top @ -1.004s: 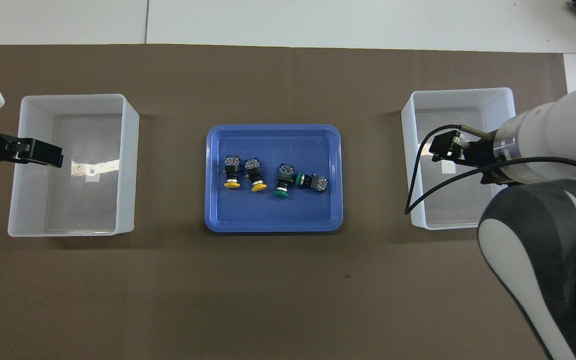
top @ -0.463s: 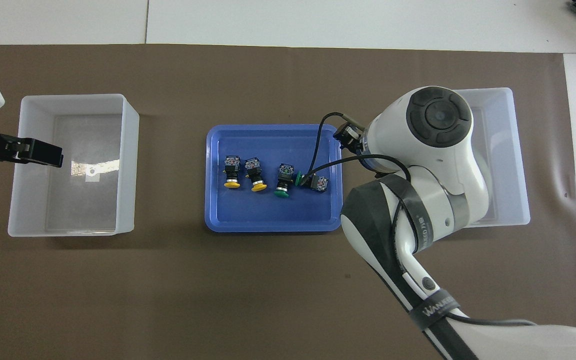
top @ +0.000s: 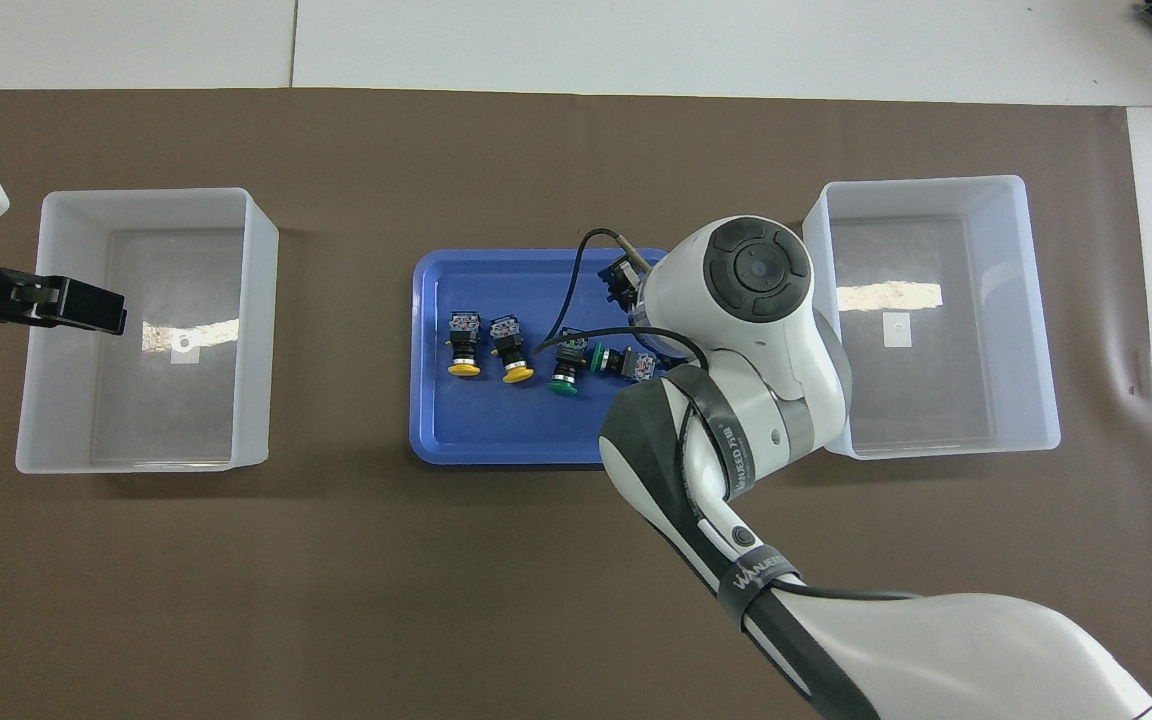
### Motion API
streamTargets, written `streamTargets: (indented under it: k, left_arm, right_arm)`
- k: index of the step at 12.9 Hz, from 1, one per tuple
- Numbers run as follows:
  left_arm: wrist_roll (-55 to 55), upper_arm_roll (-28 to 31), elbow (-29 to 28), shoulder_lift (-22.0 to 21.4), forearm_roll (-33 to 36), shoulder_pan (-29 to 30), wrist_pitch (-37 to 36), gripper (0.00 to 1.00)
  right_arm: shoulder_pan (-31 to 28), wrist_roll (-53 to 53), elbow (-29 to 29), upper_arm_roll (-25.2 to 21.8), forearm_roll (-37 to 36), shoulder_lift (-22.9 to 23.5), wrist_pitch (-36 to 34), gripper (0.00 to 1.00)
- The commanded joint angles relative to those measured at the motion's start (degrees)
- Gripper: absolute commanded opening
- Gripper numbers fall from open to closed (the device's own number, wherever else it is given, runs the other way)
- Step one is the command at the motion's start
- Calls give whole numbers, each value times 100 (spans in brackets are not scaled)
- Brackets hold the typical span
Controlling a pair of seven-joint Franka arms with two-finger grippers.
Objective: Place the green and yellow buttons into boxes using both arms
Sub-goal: 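Lower the right gripper and grasp the green-capped button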
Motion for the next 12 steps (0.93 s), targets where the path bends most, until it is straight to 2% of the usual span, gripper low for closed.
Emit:
streamTargets:
  k: [1, 3, 7, 12]
  left_arm:
    - [-75, 6, -108, -112, 133, -17, -27, 100]
    - [-75, -3, -108, -112, 133, -17, -27, 100]
    - [-75, 6, -108, -112, 133, -17, -27, 100]
    - [-75, 6, -108, -112, 133, -17, -27, 100]
  right_arm:
    - [224, 305, -260, -6, 71, 189, 420, 100]
    - [269, 385, -638, -6, 62, 155, 797, 100]
    - [217, 342, -753, -15, 61, 146, 843, 100]
    - [173, 350, -938, -15, 62, 154, 1212, 100]
